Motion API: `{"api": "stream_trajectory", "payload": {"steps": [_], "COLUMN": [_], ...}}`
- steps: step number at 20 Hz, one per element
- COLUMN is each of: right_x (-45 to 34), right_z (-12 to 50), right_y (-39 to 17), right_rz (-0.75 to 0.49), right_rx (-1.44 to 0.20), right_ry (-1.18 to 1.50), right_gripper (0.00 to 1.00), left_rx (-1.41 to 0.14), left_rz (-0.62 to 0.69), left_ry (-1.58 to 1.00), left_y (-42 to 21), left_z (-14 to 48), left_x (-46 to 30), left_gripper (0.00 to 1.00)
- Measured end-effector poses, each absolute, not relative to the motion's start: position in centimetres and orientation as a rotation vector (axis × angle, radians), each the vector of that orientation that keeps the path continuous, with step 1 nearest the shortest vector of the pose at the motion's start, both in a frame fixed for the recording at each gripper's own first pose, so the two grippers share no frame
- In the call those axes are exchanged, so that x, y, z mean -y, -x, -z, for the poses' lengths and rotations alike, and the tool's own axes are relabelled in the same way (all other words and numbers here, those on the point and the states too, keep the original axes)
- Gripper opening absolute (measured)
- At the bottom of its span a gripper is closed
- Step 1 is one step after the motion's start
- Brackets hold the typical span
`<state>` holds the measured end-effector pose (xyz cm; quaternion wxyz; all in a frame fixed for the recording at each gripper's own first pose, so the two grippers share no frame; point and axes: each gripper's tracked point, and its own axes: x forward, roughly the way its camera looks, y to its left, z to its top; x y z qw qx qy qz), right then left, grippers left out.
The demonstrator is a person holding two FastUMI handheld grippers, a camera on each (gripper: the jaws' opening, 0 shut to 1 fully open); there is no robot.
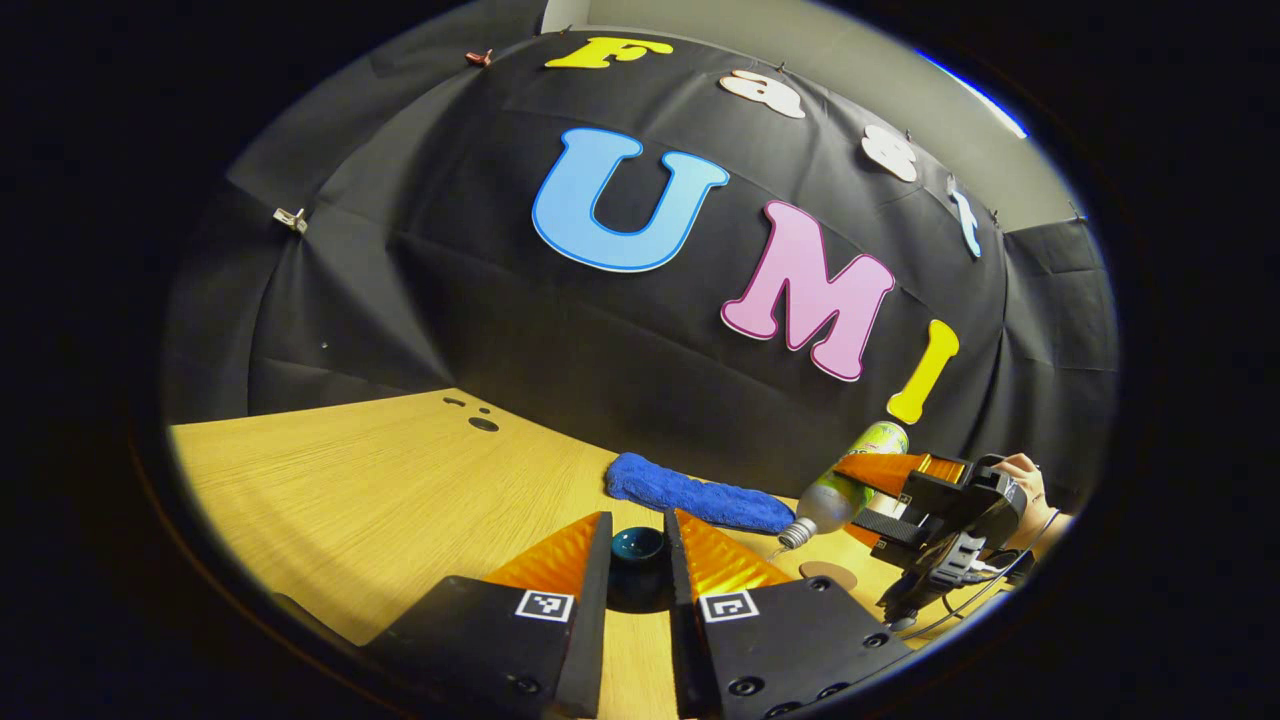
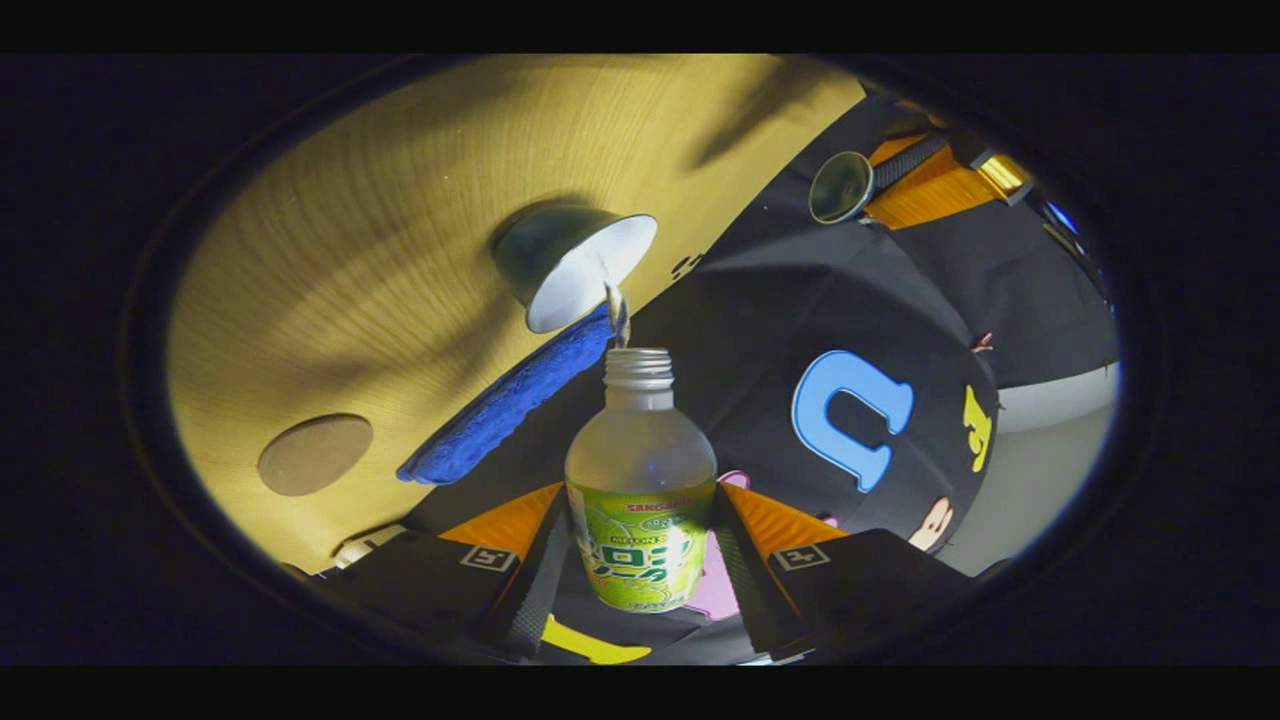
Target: Open the teacup lid with one hand, grasp the water bottle and pour water into the teacup with the other hand; after pouring, place the water bottle on the coaster and then close the teacup lid.
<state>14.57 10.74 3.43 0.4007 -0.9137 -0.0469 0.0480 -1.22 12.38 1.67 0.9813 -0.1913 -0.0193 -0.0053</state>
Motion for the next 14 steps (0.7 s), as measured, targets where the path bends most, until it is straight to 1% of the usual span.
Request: {"api": "stream_trajectory", "payload": {"steps": [5, 6, 7, 14], "right_x": [-11.3, -11.5, -11.6, -12.0], "right_z": [-4.2, -4.3, -4.4, -4.6], "right_y": [-14.9, -15.0, -15.0, -15.0], "right_rz": [-0.117, -0.116, -0.115, -0.116], "right_rx": [0.136, 0.144, 0.153, 0.167], "right_ry": [2.346, 2.351, 2.354, 2.371], "right_gripper": [0.77, 0.74, 0.77, 0.77], "left_rx": [0.038, 0.039, 0.040, 0.042], "left_rz": [0.022, 0.020, 0.019, 0.022], "left_ry": [0.404, 0.403, 0.402, 0.403], "left_y": [1.2, 1.2, 1.2, 1.3], "left_z": [-1.7, -1.7, -1.8, -1.8], "left_x": [-12.5, -12.5, -12.5, -12.6], "left_gripper": [0.32, 0.32, 0.32, 0.32]}}
